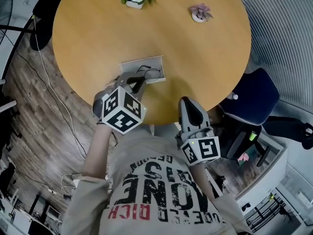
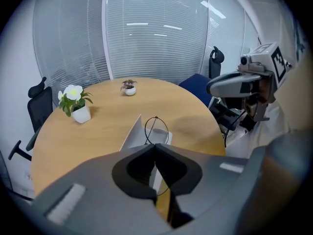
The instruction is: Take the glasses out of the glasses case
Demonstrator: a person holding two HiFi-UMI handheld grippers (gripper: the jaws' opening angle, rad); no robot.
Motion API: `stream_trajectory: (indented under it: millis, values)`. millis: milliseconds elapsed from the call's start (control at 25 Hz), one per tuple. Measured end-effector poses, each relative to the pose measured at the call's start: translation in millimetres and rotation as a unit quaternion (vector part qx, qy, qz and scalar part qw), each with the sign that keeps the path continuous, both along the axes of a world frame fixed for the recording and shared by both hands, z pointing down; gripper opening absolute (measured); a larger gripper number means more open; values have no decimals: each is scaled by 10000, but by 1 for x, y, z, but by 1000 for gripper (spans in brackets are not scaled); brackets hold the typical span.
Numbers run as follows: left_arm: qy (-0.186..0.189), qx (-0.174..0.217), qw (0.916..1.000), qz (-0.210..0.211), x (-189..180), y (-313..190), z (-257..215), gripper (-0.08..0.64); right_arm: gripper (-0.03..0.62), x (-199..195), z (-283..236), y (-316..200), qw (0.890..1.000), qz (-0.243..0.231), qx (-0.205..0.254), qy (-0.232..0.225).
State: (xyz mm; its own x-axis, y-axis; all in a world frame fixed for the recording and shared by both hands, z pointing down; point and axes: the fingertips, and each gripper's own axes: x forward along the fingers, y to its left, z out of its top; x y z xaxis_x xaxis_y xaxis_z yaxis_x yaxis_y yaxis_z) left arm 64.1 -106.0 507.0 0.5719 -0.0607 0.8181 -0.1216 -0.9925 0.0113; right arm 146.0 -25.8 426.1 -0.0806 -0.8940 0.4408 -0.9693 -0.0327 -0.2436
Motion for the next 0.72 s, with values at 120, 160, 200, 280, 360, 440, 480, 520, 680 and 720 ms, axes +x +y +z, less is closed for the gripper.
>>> stream_trajectory:
  millis: [120, 160, 200, 280, 360, 440, 480, 520, 680, 720]
  values:
    - [216, 73, 9997, -104, -4, 6, -13, 15, 28, -5, -7, -1, 9999, -56, 132, 39]
    - [292, 104, 9994, -153, -6, 6, -18, 15, 28, -7, -9, -2, 9998, -80, 182, 47]
    - [361, 127, 9991, -200, -7, 8, -23, 15, 28, -9, -12, -2, 9997, -98, 224, 47]
    - [488, 162, 9983, -276, -12, 13, -34, 15, 28, -13, -18, 0, 9995, -122, 298, 28]
    - [654, 265, 9968, -381, -14, 15, -45, 15, 28, -15, -25, -1, 9990, -164, 420, 18]
    - [882, 445, 9936, -555, -15, 13, -58, 15, 28, -15, -33, -4, 9980, -248, 575, 38]
    - [1007, 533, 9913, -658, -16, 12, -64, 17, 28, -15, -38, -6, 9975, -298, 644, 42]
    - [1130, 612, 9887, -766, -16, 11, -71, 15, 28, -15, -43, -7, 9969, -344, 714, 30]
    - [1569, 964, 9756, -1198, -20, 12, -101, 15, 28, -16, -67, -4, 9932, -554, 1021, -17]
    - [1677, 1076, 9710, -1319, -21, 13, -109, 15, 28, -16, -73, -3, 9921, -619, 1093, -19]
